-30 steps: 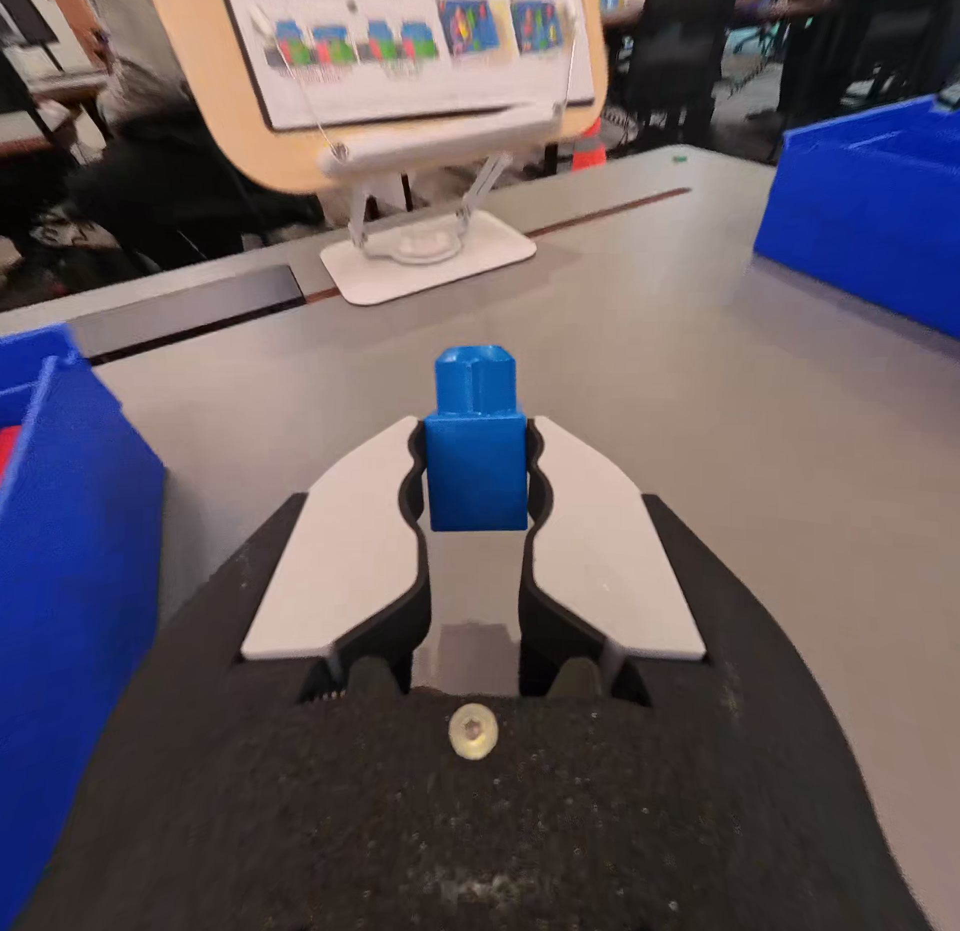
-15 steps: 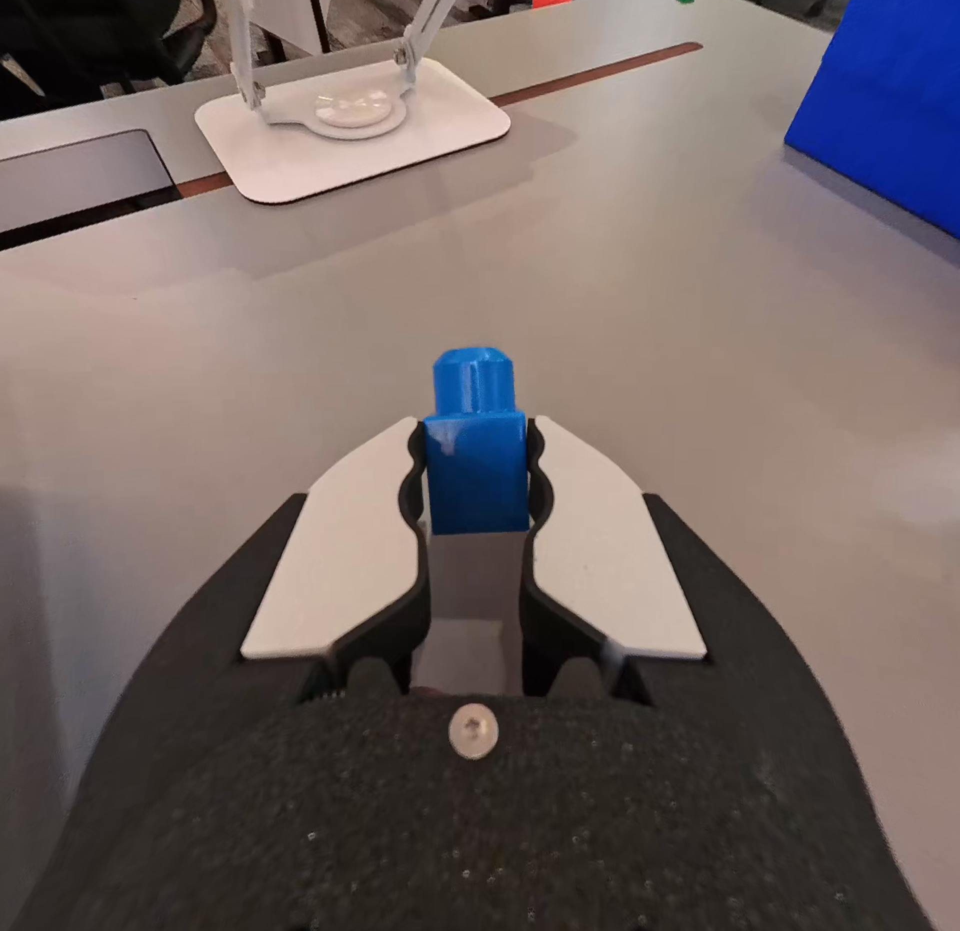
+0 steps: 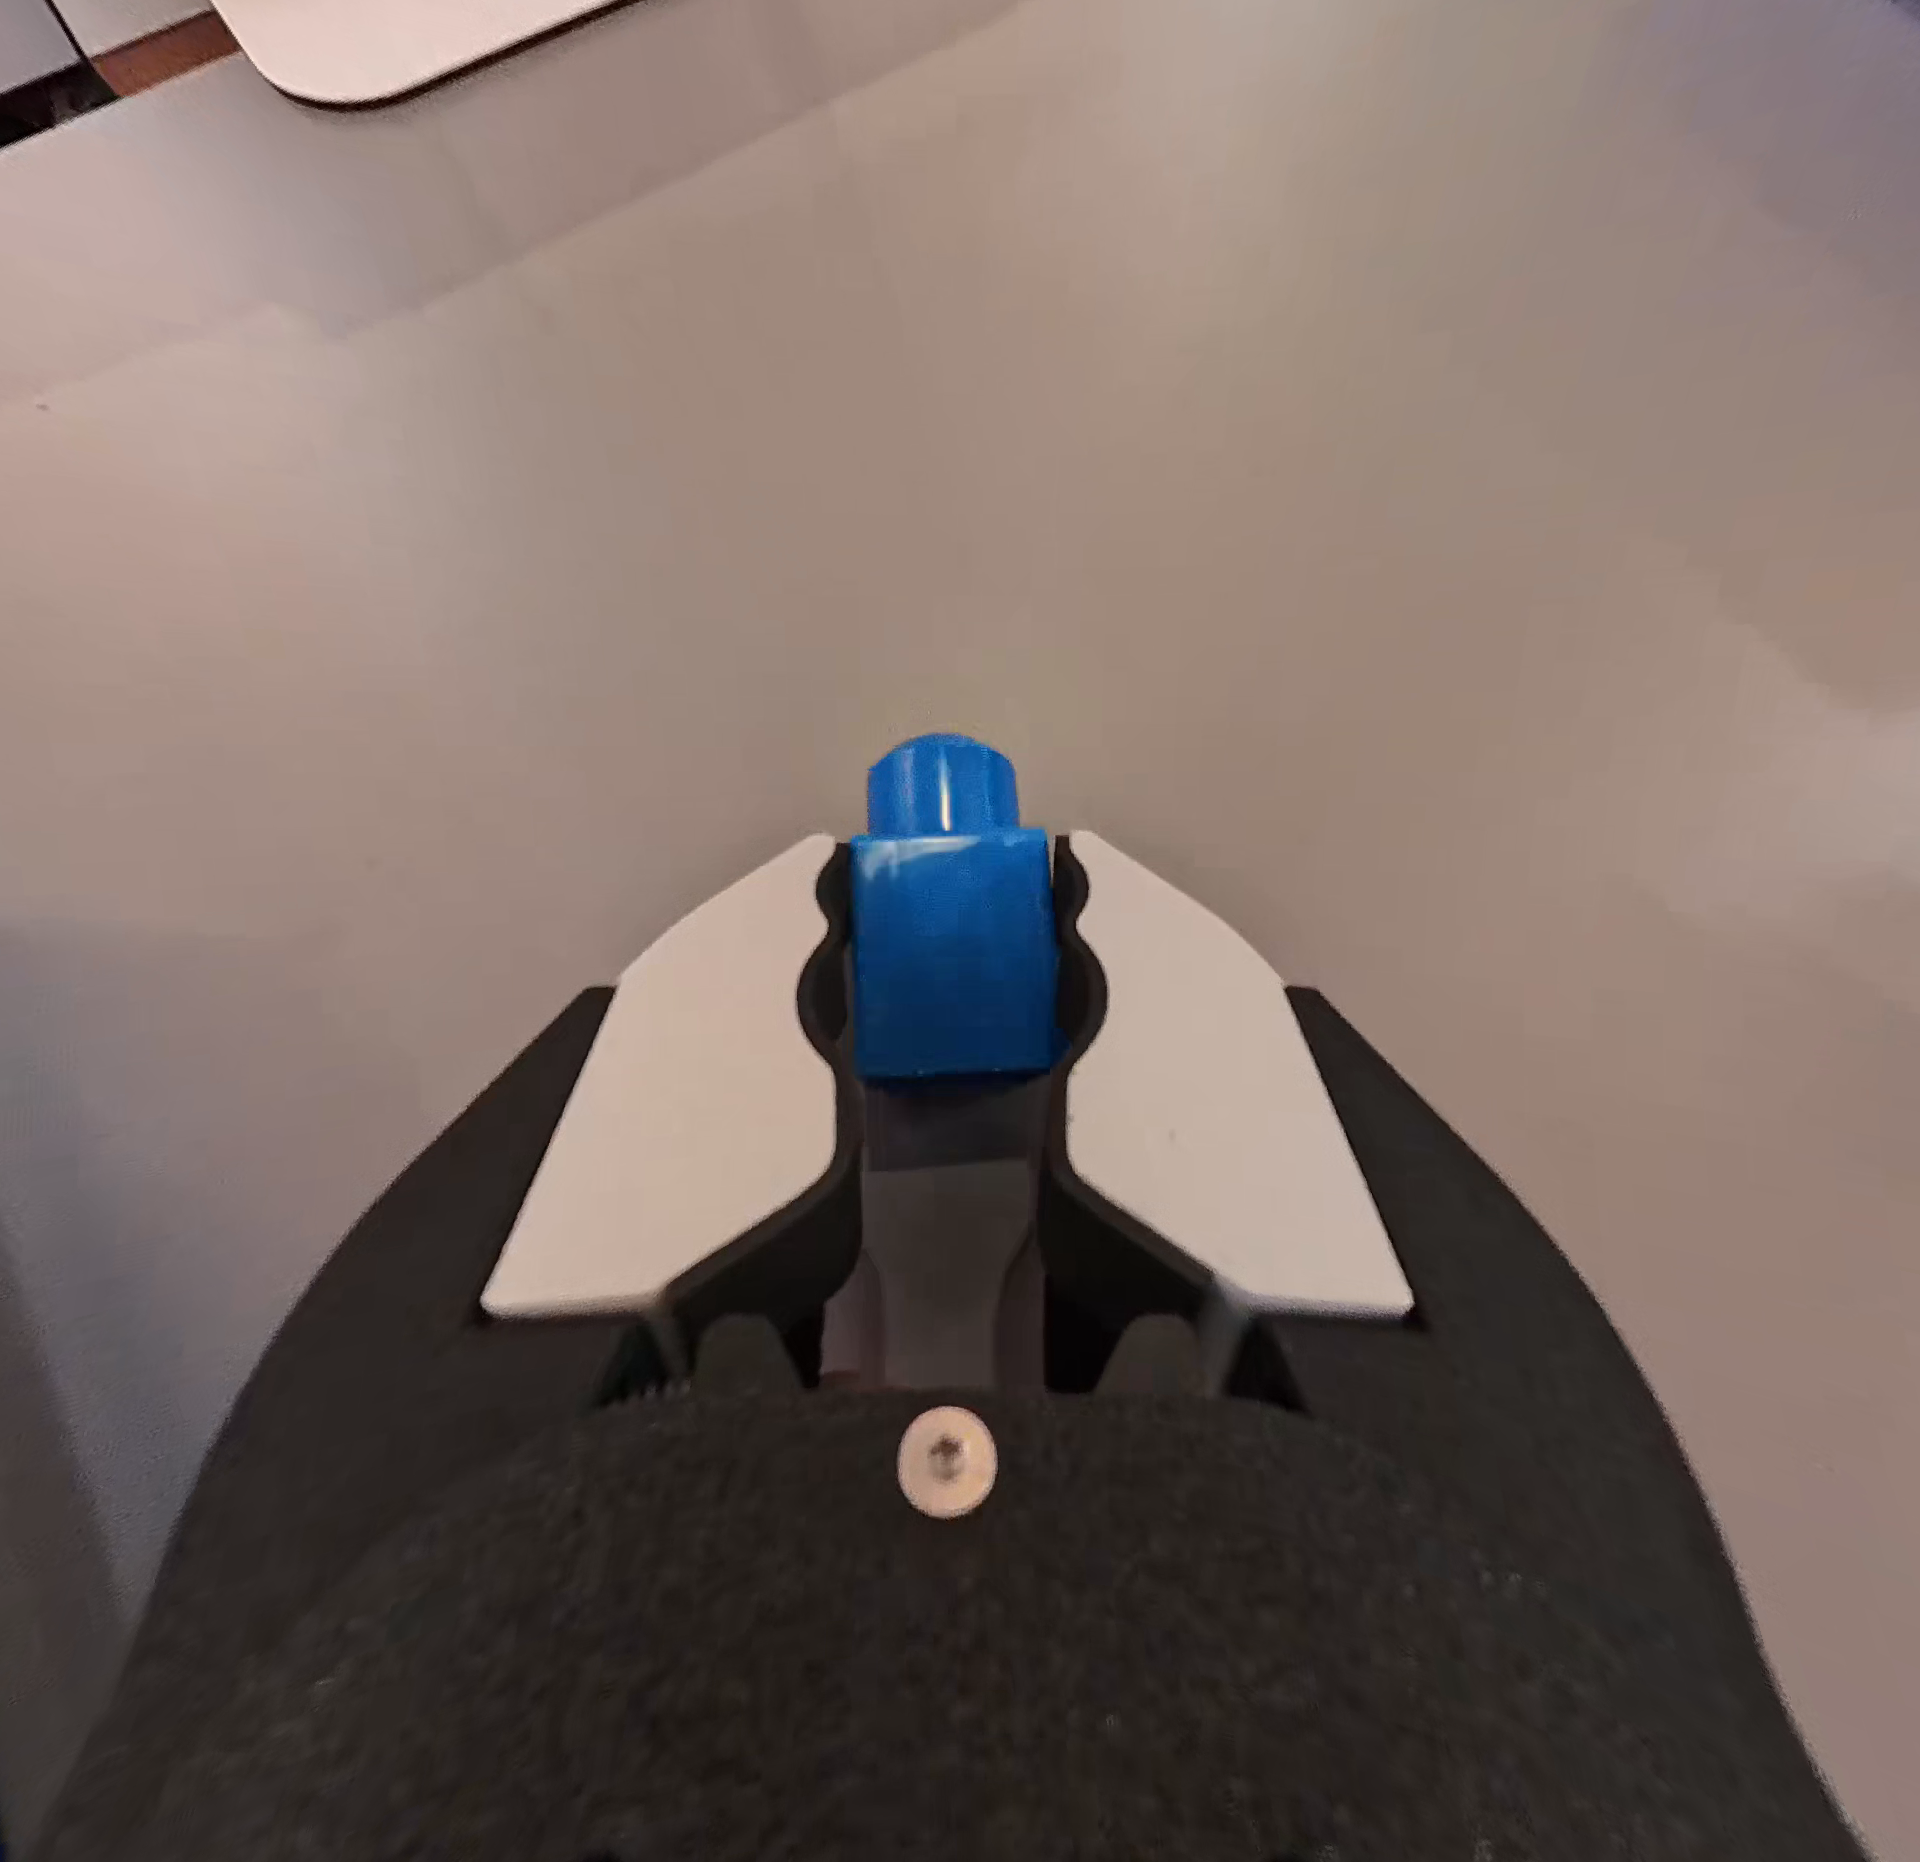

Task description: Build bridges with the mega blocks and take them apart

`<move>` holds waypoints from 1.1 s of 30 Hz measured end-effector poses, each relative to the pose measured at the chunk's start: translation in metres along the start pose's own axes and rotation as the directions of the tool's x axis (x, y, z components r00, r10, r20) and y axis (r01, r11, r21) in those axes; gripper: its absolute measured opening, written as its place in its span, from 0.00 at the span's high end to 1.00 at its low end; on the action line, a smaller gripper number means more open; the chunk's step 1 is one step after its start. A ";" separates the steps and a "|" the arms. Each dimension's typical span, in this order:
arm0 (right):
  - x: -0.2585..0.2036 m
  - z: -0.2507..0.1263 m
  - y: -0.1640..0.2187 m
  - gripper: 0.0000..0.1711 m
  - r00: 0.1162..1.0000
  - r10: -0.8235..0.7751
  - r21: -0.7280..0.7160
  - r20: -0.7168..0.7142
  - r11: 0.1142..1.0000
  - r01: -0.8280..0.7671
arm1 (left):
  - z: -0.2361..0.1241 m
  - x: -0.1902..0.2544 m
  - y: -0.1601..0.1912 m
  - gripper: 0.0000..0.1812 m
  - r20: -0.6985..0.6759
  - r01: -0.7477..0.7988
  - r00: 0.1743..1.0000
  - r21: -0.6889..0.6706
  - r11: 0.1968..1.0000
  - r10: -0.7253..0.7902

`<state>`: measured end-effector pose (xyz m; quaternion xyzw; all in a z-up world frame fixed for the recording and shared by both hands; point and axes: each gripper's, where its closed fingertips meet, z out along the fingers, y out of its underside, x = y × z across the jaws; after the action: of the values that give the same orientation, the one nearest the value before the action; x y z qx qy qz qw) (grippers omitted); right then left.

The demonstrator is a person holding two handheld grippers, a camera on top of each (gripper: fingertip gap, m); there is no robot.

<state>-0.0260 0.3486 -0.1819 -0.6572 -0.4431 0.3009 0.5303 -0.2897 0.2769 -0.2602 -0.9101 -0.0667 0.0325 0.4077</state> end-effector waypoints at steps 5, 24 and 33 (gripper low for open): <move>0.000 0.000 0.000 0.63 1.000 -0.001 -0.001 0.001 1.000 0.001 | -0.012 0.002 -0.003 0.71 0.005 0.000 1.000 0.010 1.000 0.000; 0.011 0.014 -0.008 0.63 0.999 0.015 0.009 0.029 1.000 -0.015 | -0.224 0.018 0.078 0.50 0.239 0.205 0.882 0.580 0.788 -0.406; 0.002 0.012 -0.012 0.63 1.000 0.002 0.001 0.026 1.000 -0.002 | -0.217 0.022 0.087 0.48 0.227 0.224 0.894 0.519 0.825 -0.386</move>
<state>-0.0387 0.3560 -0.1734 -0.6533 -0.4490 0.3101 0.5248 -0.2351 0.0627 -0.1812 -0.7392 -0.2691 0.1297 0.6036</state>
